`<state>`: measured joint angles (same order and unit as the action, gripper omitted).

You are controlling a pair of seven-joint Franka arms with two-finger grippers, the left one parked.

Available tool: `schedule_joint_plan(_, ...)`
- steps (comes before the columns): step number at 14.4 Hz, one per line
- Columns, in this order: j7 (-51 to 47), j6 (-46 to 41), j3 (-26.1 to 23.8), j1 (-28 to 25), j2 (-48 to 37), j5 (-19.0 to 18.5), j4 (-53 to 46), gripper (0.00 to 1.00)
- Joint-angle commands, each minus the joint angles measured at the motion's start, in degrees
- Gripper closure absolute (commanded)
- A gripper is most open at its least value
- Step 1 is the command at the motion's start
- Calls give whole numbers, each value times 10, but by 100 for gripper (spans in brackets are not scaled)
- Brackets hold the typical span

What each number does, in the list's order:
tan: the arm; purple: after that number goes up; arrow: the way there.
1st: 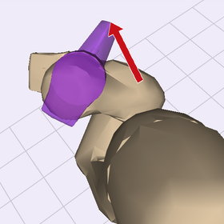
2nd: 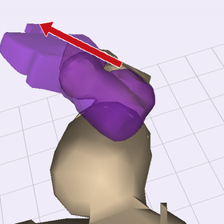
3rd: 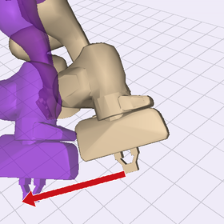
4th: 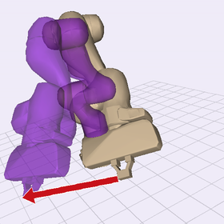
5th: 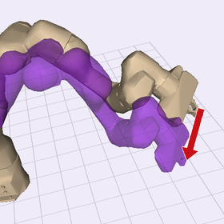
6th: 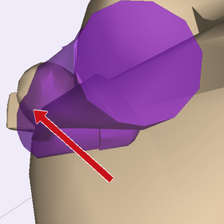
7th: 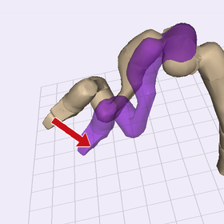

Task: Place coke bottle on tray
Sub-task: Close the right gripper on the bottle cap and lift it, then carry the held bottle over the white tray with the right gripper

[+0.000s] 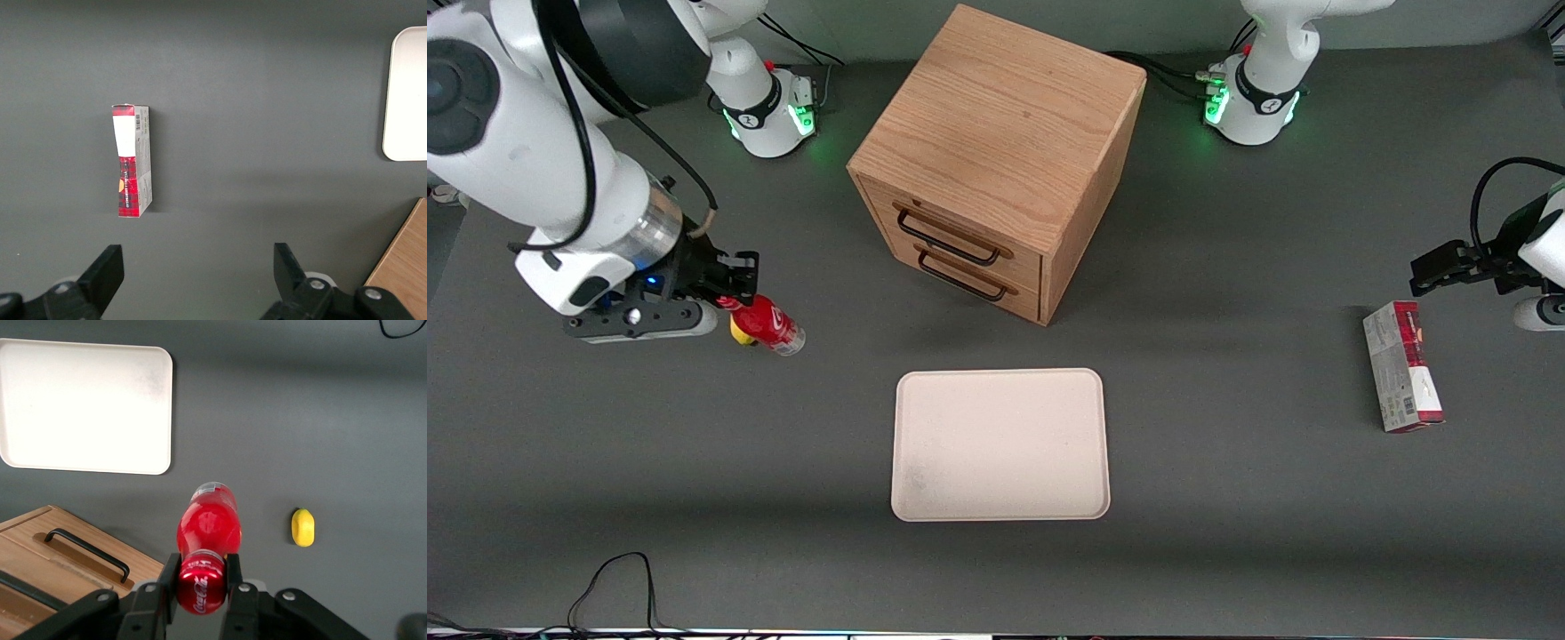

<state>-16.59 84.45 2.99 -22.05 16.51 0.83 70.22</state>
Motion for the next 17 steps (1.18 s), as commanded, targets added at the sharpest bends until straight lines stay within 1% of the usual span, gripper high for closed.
schedule_joint_plan(1, -4, -6, -2, -5, 44, 6, -64, 100)
schedule_joint_plan(3, -2, -10, -31, -3, 115, 5, -162, 100)
schedule_joint_plan(4, -2, -11, -38, -4, 148, 3, -196, 100)
schedule_joint_plan(6, -3, -3, -40, -20, 181, -1, -231, 100)
schedule_joint_plan(7, -3, 6, -40, -29, 193, -10, -244, 100)
schedule_joint_plan(8, -2, 19, -40, -41, 205, -21, -253, 100)
schedule_joint_plan(11, -4, 41, -39, -63, 218, -28, -256, 100)
schedule_joint_plan(14, -4, 69, -39, -63, 257, -32, -254, 100)
schedule_joint_plan(17, -2, 126, -35, -57, 313, -33, -253, 100)
